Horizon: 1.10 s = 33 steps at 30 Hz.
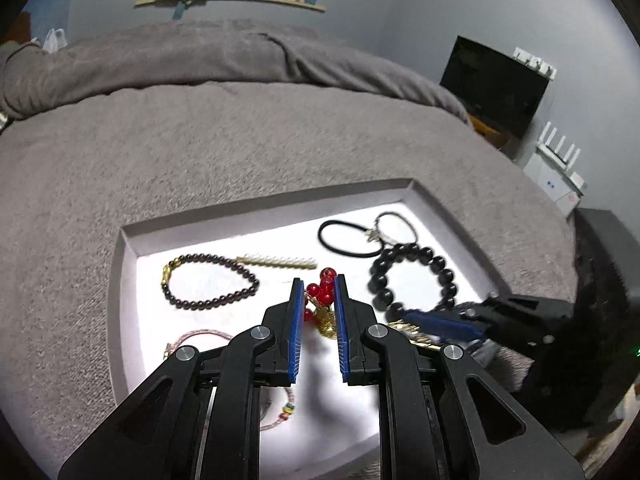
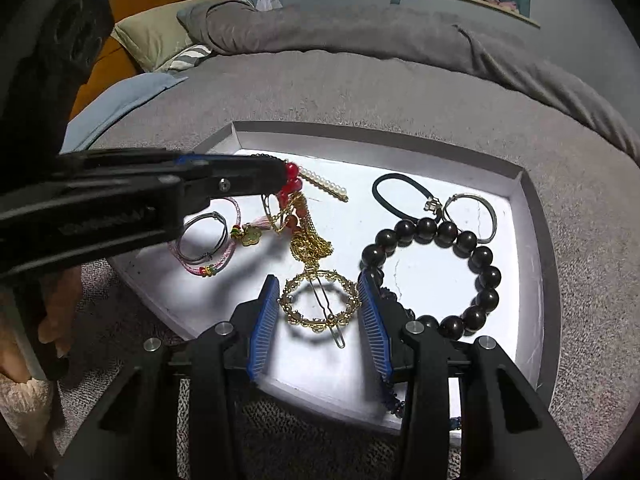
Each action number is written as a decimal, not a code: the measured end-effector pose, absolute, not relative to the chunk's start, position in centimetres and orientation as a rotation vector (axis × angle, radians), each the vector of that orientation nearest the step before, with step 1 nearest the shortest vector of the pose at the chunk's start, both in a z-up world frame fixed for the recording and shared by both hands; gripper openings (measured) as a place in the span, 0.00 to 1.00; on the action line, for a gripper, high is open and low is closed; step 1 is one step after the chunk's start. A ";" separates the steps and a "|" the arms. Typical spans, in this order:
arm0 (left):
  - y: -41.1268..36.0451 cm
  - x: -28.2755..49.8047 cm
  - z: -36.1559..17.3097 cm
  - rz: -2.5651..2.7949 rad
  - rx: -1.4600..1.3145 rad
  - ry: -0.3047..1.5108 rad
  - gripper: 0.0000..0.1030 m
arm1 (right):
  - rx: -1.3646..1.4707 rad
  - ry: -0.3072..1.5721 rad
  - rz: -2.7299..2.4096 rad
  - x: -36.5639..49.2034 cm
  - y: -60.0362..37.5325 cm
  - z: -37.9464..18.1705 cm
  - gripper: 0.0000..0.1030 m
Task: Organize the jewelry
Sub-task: 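Lower the tassel and gold wreath clip into the tray and open both tools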
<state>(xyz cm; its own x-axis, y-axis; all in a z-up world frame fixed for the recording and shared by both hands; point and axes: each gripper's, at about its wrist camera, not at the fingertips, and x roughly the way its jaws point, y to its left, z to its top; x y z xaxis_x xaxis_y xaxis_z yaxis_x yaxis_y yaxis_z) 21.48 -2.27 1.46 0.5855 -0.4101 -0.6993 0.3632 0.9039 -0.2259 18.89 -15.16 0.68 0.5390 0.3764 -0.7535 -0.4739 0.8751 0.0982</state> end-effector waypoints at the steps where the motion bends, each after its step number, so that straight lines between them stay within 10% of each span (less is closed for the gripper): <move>1: -2.4 21.6 1.1 -0.452 -0.059 0.841 0.15 | -0.123 0.869 0.505 18.9 -15.2 0.7 0.40; 33: -2.6 22.0 -0.5 -0.413 -0.011 0.887 0.29 | -0.107 0.865 0.483 18.1 -16.1 1.3 0.50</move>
<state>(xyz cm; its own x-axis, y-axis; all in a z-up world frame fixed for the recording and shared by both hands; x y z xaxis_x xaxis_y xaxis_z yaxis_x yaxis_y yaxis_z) 22.00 -2.57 -0.46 0.5587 -0.3546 -0.7498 0.3460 0.9212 -0.1779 18.08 -16.11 1.29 0.5481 0.3645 -0.7528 -0.4497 0.8873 0.1022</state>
